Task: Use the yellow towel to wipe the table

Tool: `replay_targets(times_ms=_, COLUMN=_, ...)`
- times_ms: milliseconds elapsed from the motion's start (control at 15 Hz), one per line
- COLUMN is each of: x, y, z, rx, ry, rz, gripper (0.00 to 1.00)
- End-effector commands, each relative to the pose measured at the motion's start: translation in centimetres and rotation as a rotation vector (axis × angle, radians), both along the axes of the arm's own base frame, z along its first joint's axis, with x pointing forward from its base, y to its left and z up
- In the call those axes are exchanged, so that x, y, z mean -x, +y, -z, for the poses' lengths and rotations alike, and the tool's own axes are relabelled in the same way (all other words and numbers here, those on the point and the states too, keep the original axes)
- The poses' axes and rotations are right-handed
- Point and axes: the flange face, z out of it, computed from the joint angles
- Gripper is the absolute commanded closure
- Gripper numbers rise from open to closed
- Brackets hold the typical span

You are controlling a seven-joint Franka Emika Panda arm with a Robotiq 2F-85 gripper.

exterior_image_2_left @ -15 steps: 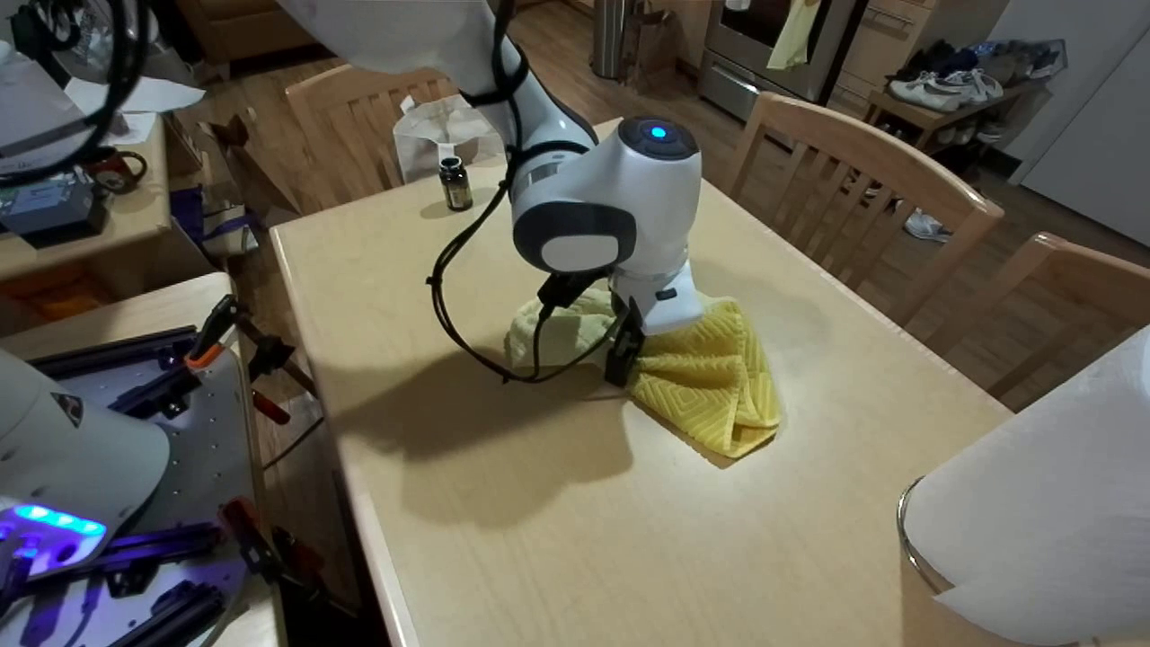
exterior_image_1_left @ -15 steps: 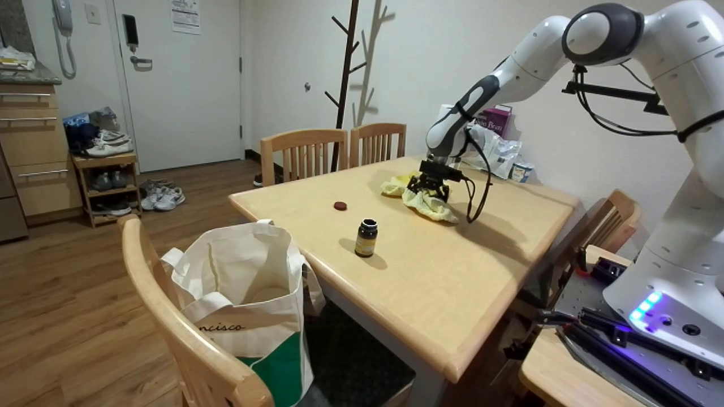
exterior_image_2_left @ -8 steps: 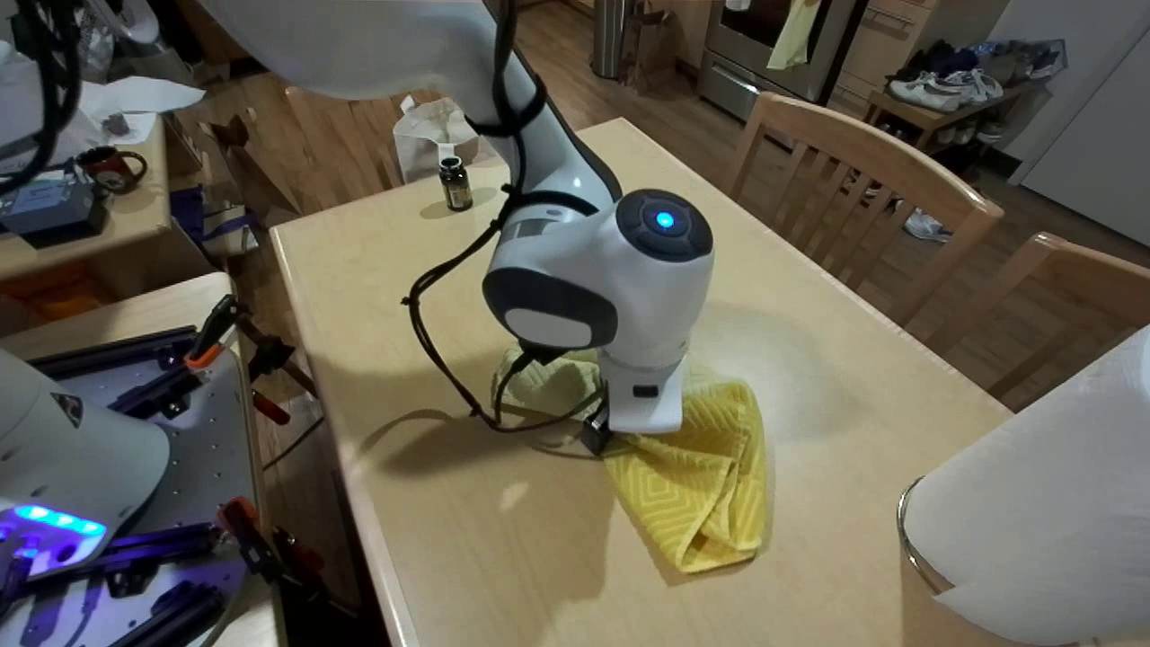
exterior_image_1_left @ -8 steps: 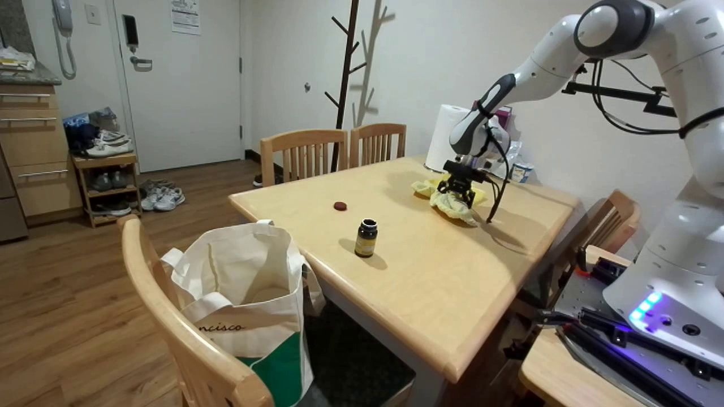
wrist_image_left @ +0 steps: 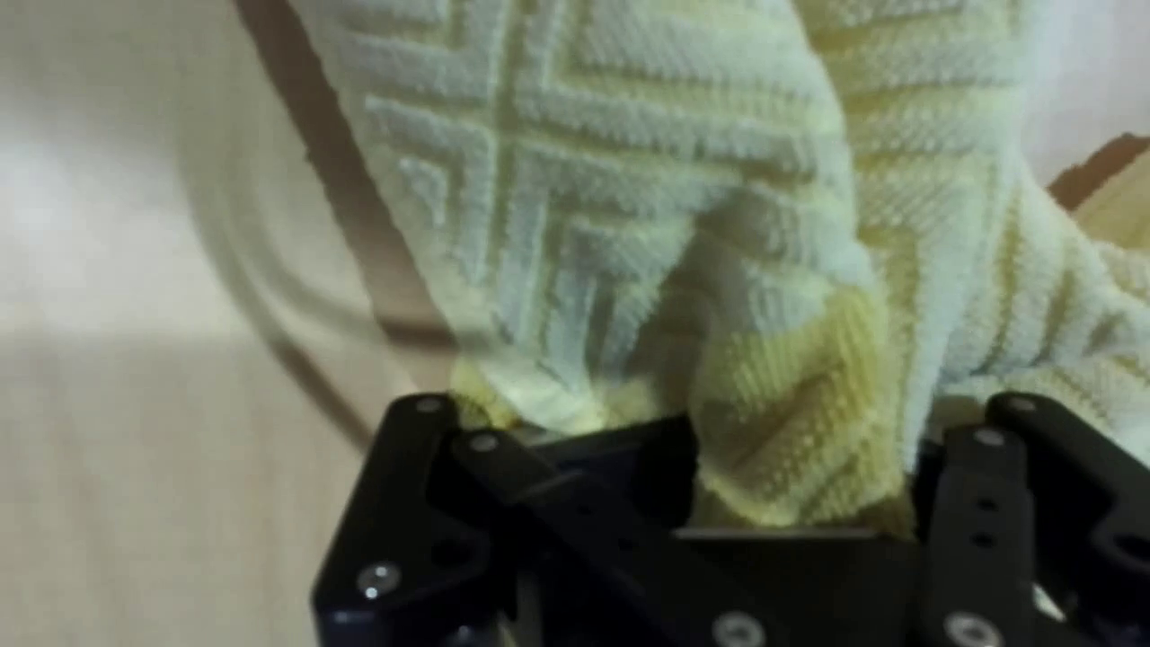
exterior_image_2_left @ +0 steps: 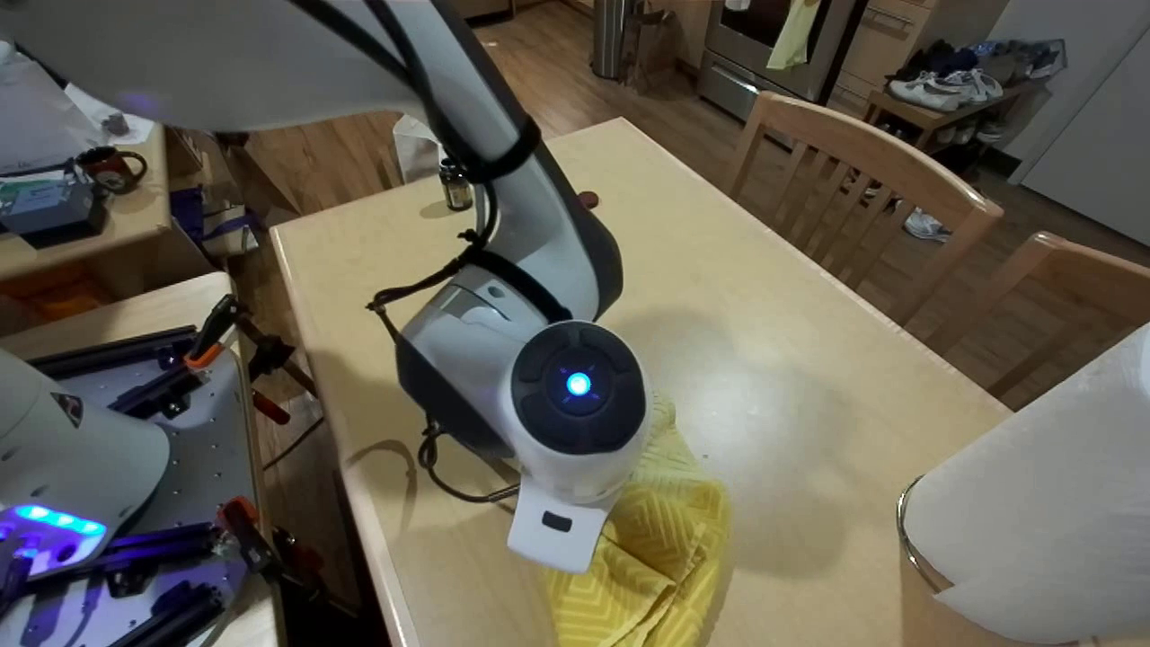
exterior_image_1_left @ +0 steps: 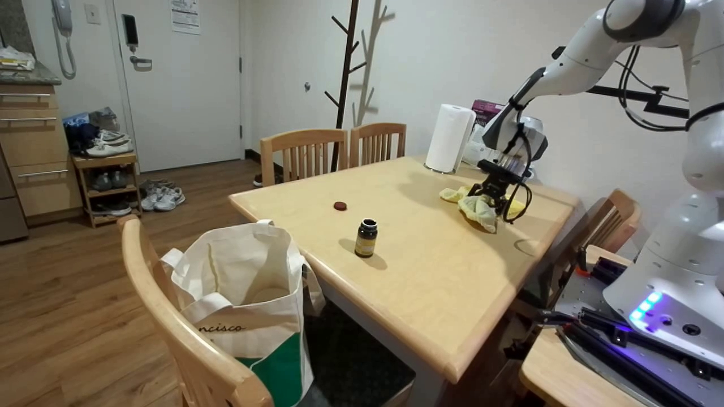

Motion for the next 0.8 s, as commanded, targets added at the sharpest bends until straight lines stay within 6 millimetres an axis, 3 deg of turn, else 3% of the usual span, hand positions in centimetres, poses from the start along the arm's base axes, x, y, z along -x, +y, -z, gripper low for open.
replay_targets(times_ms=0, x=3.4, y=2.7, z=-3.6, rx=0.0, ry=-0.033, rz=-0.071, gripper=0.99)
replay_targets(times_ms=133, x=4.0, y=4.8, z=-5.0, rx=0.02, ry=-0.004, rz=-0.13, gripper=0.99)
replay_targets(times_ms=333, x=2.2, y=8.6, z=-6.3, rx=0.16, ry=-0.016, rz=-0.269, gripper=0.99)
replay_targets(times_ms=733, x=-1.8, y=15.6, z=-3.3, rx=0.437, ry=0.002, rz=-0.494, gripper=0.99)
